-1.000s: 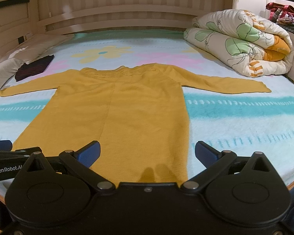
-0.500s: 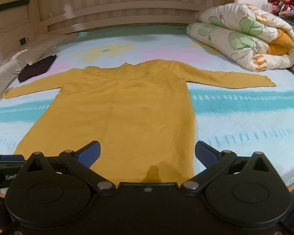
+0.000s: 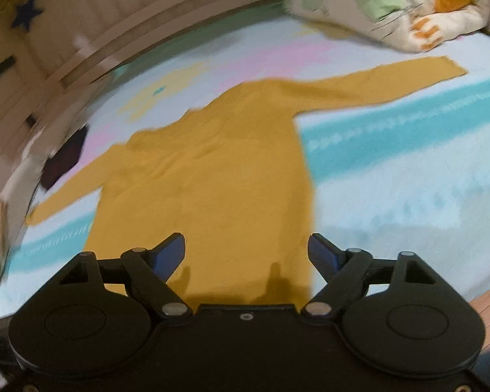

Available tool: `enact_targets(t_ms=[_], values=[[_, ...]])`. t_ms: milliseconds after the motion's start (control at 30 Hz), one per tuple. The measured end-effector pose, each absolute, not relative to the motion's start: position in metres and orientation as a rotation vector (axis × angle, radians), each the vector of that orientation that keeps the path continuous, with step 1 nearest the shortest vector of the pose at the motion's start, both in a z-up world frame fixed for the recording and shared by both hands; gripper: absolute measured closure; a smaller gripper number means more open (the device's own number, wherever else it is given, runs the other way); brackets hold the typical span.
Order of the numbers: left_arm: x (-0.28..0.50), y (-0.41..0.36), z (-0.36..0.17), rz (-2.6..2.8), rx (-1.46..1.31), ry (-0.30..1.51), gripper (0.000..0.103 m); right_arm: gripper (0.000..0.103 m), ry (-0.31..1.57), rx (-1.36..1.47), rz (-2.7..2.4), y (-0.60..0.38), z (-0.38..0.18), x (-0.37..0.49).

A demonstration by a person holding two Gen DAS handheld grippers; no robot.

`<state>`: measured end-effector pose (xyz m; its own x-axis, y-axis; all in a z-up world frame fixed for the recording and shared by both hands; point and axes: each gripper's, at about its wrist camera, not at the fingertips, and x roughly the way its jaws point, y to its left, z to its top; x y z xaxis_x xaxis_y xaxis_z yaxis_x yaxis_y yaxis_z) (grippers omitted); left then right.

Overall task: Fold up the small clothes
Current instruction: 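Grasp the sweater sleeve cuff with the right gripper and lift it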

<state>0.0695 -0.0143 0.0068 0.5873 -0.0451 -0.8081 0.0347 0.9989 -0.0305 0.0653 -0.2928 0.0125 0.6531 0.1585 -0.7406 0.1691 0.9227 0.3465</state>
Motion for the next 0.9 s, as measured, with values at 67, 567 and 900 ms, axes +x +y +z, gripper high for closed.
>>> enact_targets(t_ms=[67, 567, 900], values=[[0.087, -0.017, 0.013, -0.057, -0.002, 0.933, 0.054, 0.020, 0.851, 0.403, -0.045, -0.312, 0.019, 0.084], [0.212, -0.052, 0.014, -0.060, 0.122, 0.922, 0.054, 0.037, 0.808, 0.574, -0.352, -0.491, -0.020, 0.213], [0.245, -0.054, -0.052, -0.035, 0.169, 1.105, 0.054, 0.038, 0.806, 0.694, -0.523, -0.575, -0.089, 0.242]])
